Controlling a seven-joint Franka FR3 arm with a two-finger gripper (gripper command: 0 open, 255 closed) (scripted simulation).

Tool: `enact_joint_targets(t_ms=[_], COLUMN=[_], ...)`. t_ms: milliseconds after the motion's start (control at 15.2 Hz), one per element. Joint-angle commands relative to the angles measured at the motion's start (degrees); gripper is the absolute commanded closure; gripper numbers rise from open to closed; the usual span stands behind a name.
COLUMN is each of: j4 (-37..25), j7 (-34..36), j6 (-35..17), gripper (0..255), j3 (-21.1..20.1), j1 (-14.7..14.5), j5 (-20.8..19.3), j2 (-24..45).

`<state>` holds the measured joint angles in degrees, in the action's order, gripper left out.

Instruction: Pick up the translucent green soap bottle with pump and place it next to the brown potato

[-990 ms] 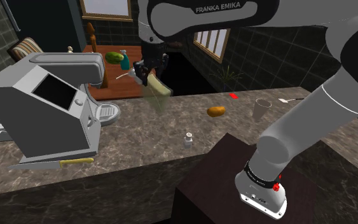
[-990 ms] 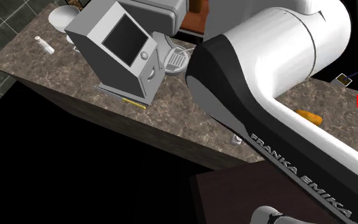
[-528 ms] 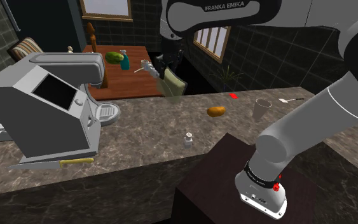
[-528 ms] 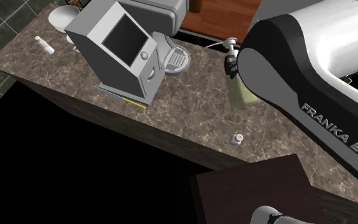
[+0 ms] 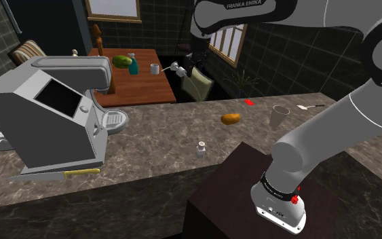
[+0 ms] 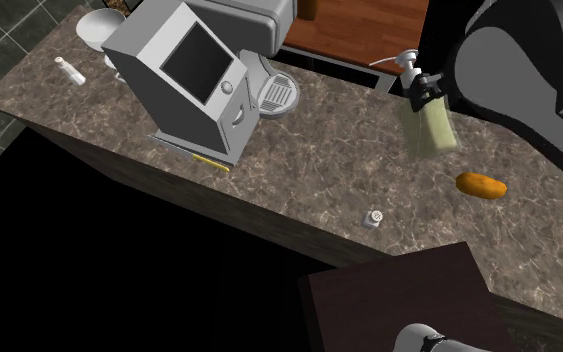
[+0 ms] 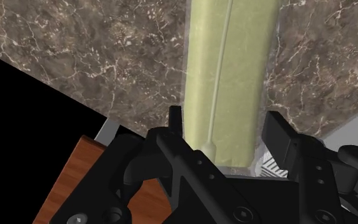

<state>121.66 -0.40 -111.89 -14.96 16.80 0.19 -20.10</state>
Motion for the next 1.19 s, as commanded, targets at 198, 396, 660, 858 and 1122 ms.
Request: enact_joint_targets(t_ms=[198,396,660,858,1122], j4=[-1.0,-2.5,-5.3,-8.1,-12.9], j7=[-7.2,-11.2,-16.4,-20.3,-25.3], j6=[-0.7,-1.1,-1.4,-1.4,-1.1], gripper=[255,255,255,255,255], j3=[5.0,7.6,11.0,13.4,16.4], j1=[2.6,4.1,6.1,7.6,9.5], j5=[-0.7,-1.1,-1.3,-1.2,-0.7], j2=[1.6,3.3,6.3,9.1,13.5])
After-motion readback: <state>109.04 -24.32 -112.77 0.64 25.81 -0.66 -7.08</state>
